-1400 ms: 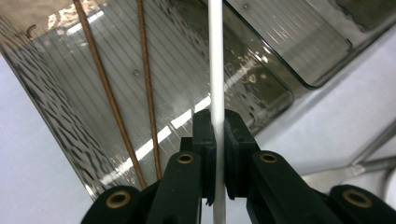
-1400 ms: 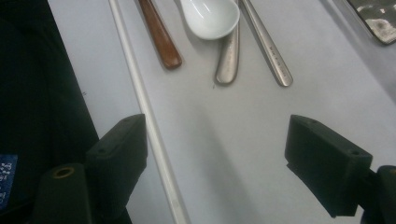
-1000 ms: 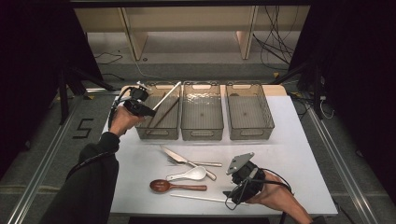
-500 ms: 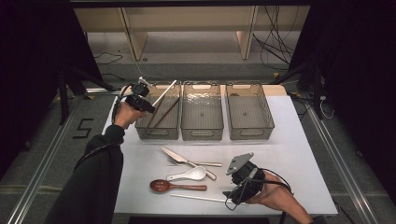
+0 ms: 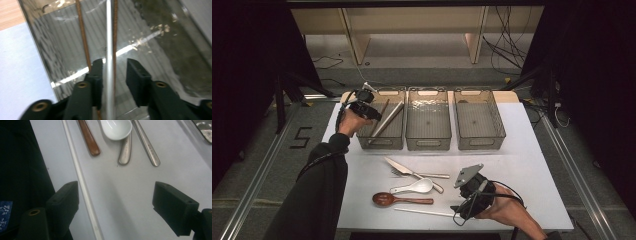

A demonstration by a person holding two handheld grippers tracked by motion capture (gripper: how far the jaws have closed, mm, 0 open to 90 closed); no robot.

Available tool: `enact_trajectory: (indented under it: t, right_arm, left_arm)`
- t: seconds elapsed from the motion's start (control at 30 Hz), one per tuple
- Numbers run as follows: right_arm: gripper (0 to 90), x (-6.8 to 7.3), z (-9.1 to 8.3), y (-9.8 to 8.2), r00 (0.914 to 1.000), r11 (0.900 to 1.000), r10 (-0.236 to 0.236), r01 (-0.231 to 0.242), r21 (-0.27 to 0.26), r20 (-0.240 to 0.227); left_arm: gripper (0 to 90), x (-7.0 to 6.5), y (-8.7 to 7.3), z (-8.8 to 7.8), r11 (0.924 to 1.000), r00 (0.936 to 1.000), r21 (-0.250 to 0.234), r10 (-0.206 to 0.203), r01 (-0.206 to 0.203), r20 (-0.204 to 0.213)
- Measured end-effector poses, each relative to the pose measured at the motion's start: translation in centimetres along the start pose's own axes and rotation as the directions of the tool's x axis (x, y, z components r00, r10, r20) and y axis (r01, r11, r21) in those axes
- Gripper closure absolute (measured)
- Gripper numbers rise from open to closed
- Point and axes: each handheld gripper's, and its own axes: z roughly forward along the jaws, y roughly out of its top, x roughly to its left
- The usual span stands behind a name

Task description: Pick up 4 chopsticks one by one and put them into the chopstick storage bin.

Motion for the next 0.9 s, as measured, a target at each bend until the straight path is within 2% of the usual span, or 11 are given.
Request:
enact_trajectory:
  t: [0.07, 0.2, 0.33, 0.4, 0.5, 0.57, 0.73, 0.9]
  right_arm:
    - [22.4, 0.0, 0.0, 0.0, 1.0, 1.0, 0.005, -0.005, 0.0, 0.0]
    - [22.3, 0.0, 0.0, 0.0, 1.0, 1.0, 0.007, -0.007, 0.0, 0.001]
    - [22.4, 0.0, 0.1, 0.0, 1.0, 1.0, 0.009, -0.009, 0.004, 0.0]
    - [22.4, 0.0, 0.1, 0.0, 1.0, 1.0, 0.007, -0.007, 0.004, 0.002]
    - [22.4, 0.1, 0.1, 0.0, 1.0, 1.0, 0.0, 0.0, 0.009, 0.003]
    - [22.4, 0.1, 0.1, 0.0, 1.0, 1.0, 0.001, -0.001, 0.012, 0.002]
    - [22.7, 0.2, 0.2, 0.0, 1.0, 1.0, 0.007, -0.007, 0.018, 0.001]
    - [22.9, 0.1, 0.4, 0.0, 1.0, 1.0, -0.005, 0.004, 0.03, 0.004]
  left_arm:
    - [51.7, -0.2, 0.0, -0.4, 1.0, 0.9998, -0.004, 0.008, -0.008, 0.016]
    - [39.7, -0.9, -0.2, -2.0, 0.9984, 0.9981, -0.048, 0.032, -0.029, 0.053]
    - [30.4, -2.1, -0.9, -3.9, 0.9921, 0.9915, -0.106, 0.078, -0.067, 0.104]
    - [27.8, -2.7, -1.4, -4.9, 0.9875, 0.9879, -0.137, 0.095, -0.077, 0.123]
    - [25.8, -3.7, -2.4, -6.1, 0.9799, 0.9793, -0.174, 0.126, -0.097, 0.159]
    - [24.0, -4.4, -3.0, -6.7, 0.9759, 0.9747, -0.183, 0.15, -0.119, 0.166]
    - [21.4, -5.7, -4.9, -8.0, 0.9656, 0.9644, -0.217, 0.186, -0.144, 0.188]
    - [19.0, -7.0, -6.8, -8.9, 0.9576, 0.9571, -0.235, 0.214, -0.167, 0.195]
